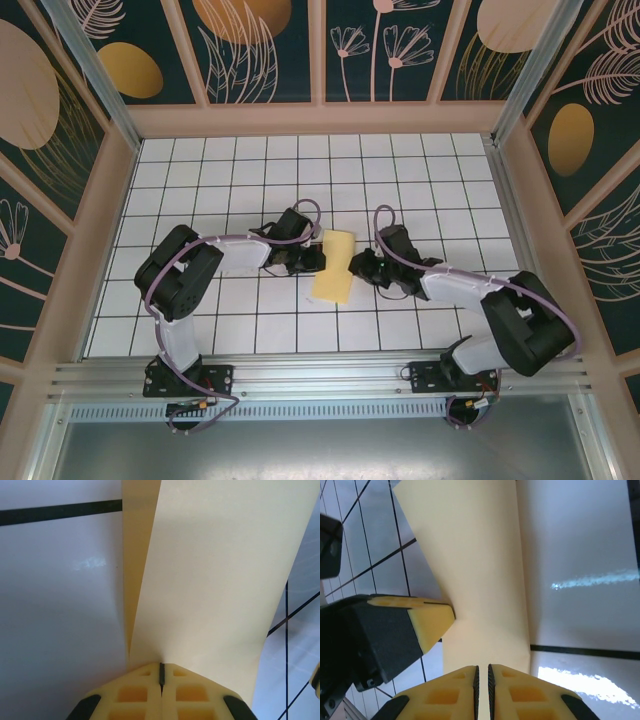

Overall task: Fold a paper plane with a square sheet of paper (pick it up from the middle)
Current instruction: Fold the square sheet of paper in half at the center of the table.

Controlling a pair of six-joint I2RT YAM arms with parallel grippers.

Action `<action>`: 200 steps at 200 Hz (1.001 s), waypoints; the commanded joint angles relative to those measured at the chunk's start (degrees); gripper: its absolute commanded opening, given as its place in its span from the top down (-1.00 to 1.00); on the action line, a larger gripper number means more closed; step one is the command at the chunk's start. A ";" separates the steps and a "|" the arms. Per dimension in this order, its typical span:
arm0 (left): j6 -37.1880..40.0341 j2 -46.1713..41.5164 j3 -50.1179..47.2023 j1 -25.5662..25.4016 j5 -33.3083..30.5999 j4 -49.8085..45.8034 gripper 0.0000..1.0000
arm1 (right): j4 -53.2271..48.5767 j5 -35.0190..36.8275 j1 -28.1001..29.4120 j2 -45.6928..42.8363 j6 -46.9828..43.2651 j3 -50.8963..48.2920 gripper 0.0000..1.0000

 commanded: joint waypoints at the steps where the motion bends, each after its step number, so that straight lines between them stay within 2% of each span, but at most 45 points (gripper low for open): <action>1: 1.24 4.29 -1.00 -0.31 -4.90 -6.21 0.96 | 2.95 -4.08 -0.38 2.72 -2.33 0.71 0.65; 26: 1.39 4.15 -1.03 -0.36 -5.02 -6.50 0.95 | 5.21 -5.99 -0.36 4.49 -2.06 0.25 0.65; 67: 1.45 4.32 -1.43 -0.34 -5.04 -6.42 0.95 | 1.44 -2.66 -1.14 8.76 -4.25 -0.29 0.65; 101: 1.66 4.38 -1.95 -0.38 -5.23 -6.49 0.96 | 1.49 -3.56 -1.12 10.70 -3.32 -1.55 0.65; 145: 1.66 4.30 -2.31 -0.37 -5.43 -6.48 0.96 | -3.55 -2.70 -1.30 6.04 -5.61 6.35 0.64; 176: 1.75 4.30 -2.06 -0.37 -5.56 -6.74 0.96 | -4.22 -2.49 -2.01 9.52 -7.10 10.33 0.64; 200: 1.75 4.30 -2.04 -0.38 -5.52 -6.76 0.96 | -2.72 -1.95 -2.24 12.66 -7.08 9.69 0.65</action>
